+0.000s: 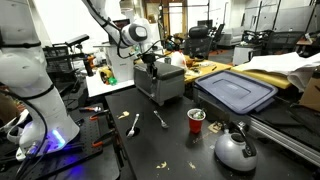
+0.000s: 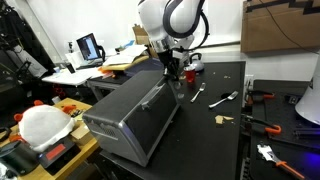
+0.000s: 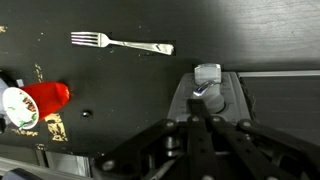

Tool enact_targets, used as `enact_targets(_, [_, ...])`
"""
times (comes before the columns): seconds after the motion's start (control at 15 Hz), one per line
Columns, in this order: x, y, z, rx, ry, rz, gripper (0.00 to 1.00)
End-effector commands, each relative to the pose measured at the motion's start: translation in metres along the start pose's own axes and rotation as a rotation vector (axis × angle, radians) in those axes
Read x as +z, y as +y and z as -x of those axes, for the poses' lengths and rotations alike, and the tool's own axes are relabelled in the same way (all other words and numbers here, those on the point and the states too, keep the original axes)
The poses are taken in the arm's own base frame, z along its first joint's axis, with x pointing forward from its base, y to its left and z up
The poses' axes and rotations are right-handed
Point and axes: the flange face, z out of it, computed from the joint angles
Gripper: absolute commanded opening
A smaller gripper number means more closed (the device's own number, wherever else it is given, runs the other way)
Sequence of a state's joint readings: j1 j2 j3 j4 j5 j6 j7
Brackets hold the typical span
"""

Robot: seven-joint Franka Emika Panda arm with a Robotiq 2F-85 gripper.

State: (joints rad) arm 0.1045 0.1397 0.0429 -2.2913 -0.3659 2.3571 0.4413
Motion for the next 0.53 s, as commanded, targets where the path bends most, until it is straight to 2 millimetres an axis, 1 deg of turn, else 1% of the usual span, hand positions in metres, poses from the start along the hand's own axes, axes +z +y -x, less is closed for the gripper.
enact_targets(0.0, [-0.0047, -0.003, -0.001, 0.026, -0.009, -0.049, 0.0])
enact_targets(0.27, [-0.0027, -0.0049, -0.0008, 0.047, -0.021, -0.066, 0.0])
enact_targets(0.47, [0.0025, -0.0058, -0.0002, 0.044, -0.028, -0.055, 0.0])
